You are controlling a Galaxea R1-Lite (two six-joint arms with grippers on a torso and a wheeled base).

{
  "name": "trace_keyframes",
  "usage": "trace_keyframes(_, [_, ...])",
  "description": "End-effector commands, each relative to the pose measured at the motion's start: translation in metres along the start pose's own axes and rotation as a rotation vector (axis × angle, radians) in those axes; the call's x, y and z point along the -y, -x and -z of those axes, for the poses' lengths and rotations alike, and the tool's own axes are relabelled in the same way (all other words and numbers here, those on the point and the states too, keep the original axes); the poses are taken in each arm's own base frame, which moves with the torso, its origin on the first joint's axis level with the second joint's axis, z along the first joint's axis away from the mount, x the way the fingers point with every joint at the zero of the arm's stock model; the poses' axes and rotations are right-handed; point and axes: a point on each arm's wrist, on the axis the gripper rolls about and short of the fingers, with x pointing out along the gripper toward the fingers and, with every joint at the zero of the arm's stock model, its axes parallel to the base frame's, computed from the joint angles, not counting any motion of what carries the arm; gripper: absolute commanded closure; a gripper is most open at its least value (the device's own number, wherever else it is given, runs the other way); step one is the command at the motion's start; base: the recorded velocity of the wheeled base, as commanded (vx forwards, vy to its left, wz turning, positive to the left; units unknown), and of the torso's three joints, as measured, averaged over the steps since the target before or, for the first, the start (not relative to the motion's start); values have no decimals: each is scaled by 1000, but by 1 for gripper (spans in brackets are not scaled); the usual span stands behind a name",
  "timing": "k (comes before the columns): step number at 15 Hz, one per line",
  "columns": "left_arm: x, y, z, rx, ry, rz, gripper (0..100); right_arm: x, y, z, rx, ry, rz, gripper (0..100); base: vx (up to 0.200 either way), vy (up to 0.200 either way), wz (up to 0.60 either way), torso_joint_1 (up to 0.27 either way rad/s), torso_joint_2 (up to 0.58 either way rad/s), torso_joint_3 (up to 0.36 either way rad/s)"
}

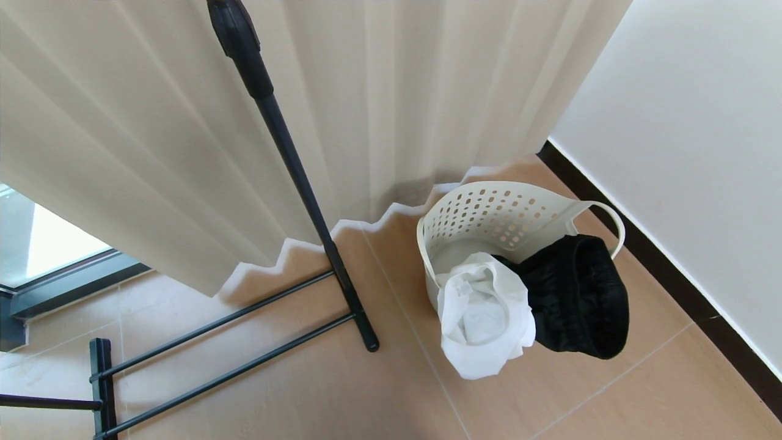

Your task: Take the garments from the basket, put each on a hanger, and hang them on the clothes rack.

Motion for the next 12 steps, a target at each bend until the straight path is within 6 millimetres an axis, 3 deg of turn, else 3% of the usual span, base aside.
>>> trace_keyframes(1, [0,0,0,1,-14,4,0,0,-5,0,-113,-2,-7,0,0,0,0,7,2,-100])
trace_keyframes(4, [0,0,0,3,-18,4,0,1,-18,-3,-290,-3,-43,0,0,0,0,0,0,0])
trace_keyframes(5, [0,0,0,3,-20,6,0,0,-26,-6,-365,47,-147,0,0,0,0,0,0,0])
trace_keyframes(8, [0,0,0,1,-18,6,0,0,-57,-31,-501,132,-253,0,0,0,0,0,0,0])
trace_keyframes(9, [0,0,0,3,-18,6,0,0,-75,-42,-549,156,-294,0,0,0,0,0,0,0])
trace_keyframes(11, [0,0,0,1,-18,6,0,-20,-128,-67,-620,233,-449,0,0,0,0,0,0,0])
trace_keyframes(12, [0,0,0,1,-18,6,0,-27,-141,-72,-633,267,-453,0,0,0,0,0,0,0])
